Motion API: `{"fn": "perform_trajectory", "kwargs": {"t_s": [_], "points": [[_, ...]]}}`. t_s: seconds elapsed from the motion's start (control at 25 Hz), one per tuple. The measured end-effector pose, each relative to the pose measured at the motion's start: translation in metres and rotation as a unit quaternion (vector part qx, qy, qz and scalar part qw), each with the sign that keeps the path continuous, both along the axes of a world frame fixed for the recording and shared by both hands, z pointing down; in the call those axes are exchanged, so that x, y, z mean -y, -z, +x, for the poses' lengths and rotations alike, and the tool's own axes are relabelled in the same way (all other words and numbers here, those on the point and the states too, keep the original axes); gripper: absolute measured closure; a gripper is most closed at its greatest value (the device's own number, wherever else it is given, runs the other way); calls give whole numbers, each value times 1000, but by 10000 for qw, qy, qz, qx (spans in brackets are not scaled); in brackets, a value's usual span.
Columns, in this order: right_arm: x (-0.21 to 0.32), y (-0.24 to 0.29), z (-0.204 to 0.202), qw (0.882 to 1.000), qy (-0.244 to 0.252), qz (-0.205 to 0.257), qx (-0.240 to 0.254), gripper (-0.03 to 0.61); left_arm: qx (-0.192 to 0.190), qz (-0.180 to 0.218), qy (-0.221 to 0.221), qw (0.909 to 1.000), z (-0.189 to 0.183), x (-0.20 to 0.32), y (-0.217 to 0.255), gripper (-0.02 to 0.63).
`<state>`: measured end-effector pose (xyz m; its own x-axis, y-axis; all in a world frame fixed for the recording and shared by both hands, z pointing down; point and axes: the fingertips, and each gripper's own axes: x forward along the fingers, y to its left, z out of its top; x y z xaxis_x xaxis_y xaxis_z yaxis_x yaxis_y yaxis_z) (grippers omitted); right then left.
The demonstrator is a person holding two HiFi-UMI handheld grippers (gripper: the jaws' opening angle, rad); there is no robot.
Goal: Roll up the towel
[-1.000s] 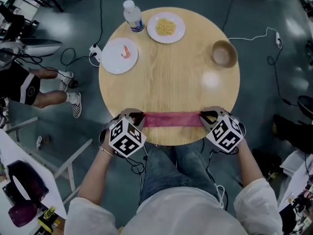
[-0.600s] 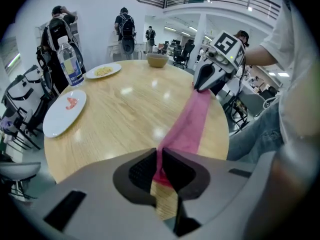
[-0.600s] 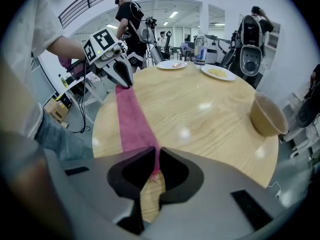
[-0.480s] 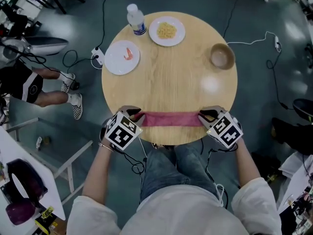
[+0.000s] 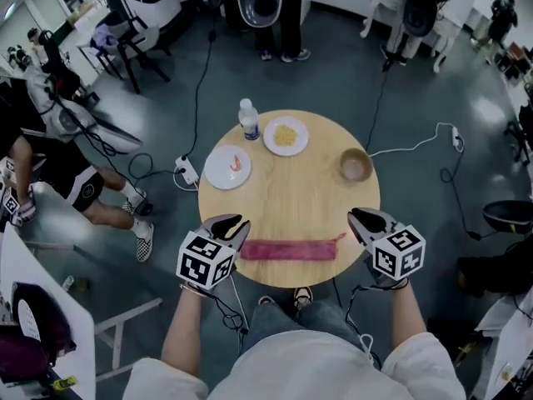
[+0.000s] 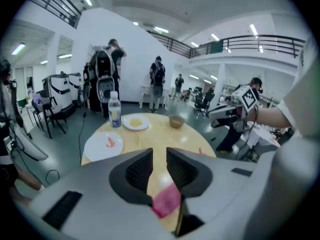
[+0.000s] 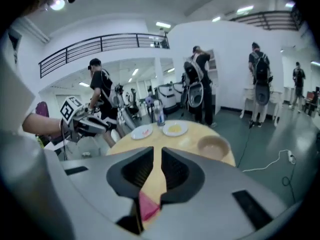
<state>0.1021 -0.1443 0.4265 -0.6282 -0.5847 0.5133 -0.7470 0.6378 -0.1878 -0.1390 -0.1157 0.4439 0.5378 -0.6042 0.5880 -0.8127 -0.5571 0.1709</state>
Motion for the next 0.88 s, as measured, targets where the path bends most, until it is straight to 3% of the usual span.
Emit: {"fn": "perform_trajectory", "kwargs": {"t_s": [0.08, 0.16, 0.28, 0.4, 0.52, 0.68, 0.88], "points": [[11, 46, 15, 9965, -554, 583, 246, 528, -242, 613, 435, 9969, -6, 13, 48, 530], [16, 90, 36, 9858, -1166, 1144, 392, 537, -418, 1296, 996, 9857, -19, 20, 101, 540], [13, 141, 68, 9647, -1845, 1842, 365, 577, -564, 2264, 1931, 9530, -44, 17, 175, 582], [-4, 179, 91, 9438, -2271, 2367, 413, 577, -629, 3032, 2564, 9156, -66, -3, 222, 609], [-17, 199, 103, 9273, -2572, 2676, 487, 578, -613, 3342, 3014, 8909, -82, -19, 229, 611], [-24, 200, 113, 9171, -2815, 2801, 344, 578, -570, 3139, 3347, 8867, -88, -29, 210, 611], [-28, 198, 114, 9130, -2950, 2790, 391, 578, -627, 3064, 3421, 8861, -87, -33, 211, 611]]}}
